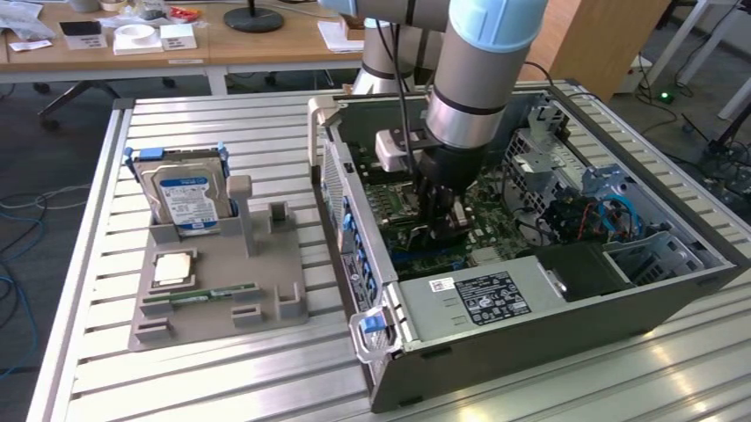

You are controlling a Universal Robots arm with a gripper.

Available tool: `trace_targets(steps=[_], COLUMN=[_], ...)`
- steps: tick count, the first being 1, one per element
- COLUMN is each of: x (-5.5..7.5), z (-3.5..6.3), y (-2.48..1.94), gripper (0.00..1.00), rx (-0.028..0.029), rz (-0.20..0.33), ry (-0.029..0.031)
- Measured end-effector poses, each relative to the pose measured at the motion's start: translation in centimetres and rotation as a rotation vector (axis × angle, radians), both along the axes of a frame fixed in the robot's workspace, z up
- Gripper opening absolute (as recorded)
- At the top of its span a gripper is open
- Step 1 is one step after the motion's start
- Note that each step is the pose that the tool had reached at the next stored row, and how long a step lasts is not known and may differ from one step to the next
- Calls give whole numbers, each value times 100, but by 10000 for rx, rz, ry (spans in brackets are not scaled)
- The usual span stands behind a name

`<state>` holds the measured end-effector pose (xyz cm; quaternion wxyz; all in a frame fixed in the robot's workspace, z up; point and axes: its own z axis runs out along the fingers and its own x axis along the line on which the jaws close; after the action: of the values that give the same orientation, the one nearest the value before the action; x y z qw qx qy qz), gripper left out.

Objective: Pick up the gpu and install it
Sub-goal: 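Insert the gpu into the slot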

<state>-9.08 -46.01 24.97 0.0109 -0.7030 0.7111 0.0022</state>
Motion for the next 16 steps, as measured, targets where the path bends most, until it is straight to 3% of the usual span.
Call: trace_targets(steps=[10,12,16], x=[0,0,0], z=[5,5,5], y=[0,0,0], gripper=[38,26,25], rx=[0,0,-1], rz=[0,0,0], ry=[0,0,0])
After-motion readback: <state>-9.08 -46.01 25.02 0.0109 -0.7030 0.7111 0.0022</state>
